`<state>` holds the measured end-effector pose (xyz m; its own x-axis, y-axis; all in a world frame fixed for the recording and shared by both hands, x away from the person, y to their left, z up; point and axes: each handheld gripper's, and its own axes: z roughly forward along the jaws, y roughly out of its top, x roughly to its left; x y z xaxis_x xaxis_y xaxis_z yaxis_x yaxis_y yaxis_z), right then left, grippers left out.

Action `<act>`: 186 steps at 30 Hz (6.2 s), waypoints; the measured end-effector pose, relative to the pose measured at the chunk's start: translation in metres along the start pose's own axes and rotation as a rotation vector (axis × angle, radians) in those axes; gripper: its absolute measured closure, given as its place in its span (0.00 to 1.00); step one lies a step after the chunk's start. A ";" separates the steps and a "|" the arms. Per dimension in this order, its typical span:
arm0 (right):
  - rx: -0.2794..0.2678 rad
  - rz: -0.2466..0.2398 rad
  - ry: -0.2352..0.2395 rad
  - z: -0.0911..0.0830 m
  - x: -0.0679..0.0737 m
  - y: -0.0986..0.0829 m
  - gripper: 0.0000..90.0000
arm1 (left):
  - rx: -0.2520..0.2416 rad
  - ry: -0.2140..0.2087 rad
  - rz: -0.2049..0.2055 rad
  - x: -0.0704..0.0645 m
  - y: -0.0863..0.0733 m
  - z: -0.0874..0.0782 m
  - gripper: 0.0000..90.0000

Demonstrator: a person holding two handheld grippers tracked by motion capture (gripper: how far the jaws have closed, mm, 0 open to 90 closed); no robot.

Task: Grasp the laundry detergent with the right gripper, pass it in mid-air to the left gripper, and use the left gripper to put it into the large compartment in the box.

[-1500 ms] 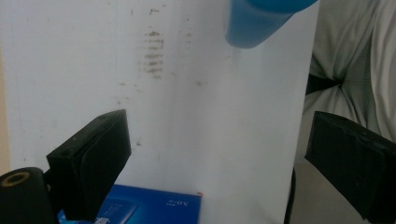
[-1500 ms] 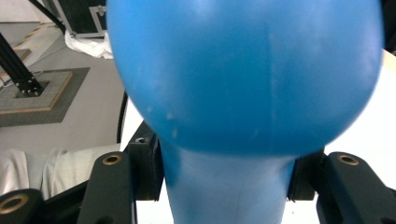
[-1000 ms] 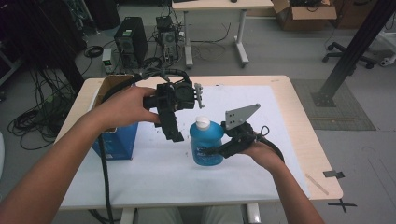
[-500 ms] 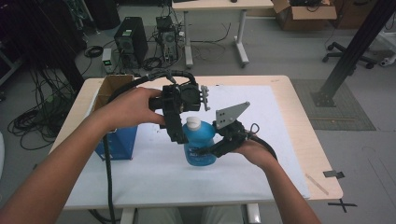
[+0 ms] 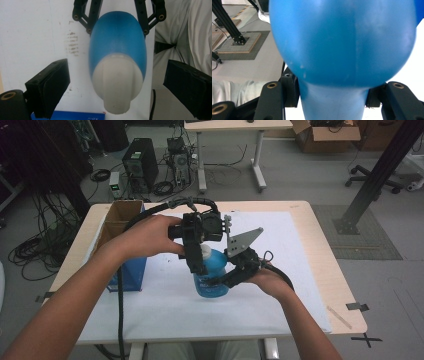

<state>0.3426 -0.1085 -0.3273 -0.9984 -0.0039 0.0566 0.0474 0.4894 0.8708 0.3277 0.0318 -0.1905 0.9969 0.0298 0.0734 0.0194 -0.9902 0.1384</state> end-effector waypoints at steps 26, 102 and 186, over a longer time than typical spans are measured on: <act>-0.005 0.003 0.001 -0.001 0.001 0.000 0.48 | 0.037 -0.030 0.015 0.001 0.007 0.024 0.23; 0.246 0.107 -0.242 -0.114 -0.002 -0.022 0.14 | 0.076 0.147 -0.350 0.031 -0.017 -0.041 0.42; 0.506 0.104 -0.358 -0.149 0.002 -0.013 0.11 | 0.082 0.377 -1.392 0.085 -0.210 -0.058 0.43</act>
<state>0.3442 -0.2450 -0.2655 -0.9420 0.3152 -0.1150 0.2117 0.8242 0.5253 0.4035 0.2501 -0.1564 0.0861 0.9795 0.1819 0.9570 -0.1320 0.2582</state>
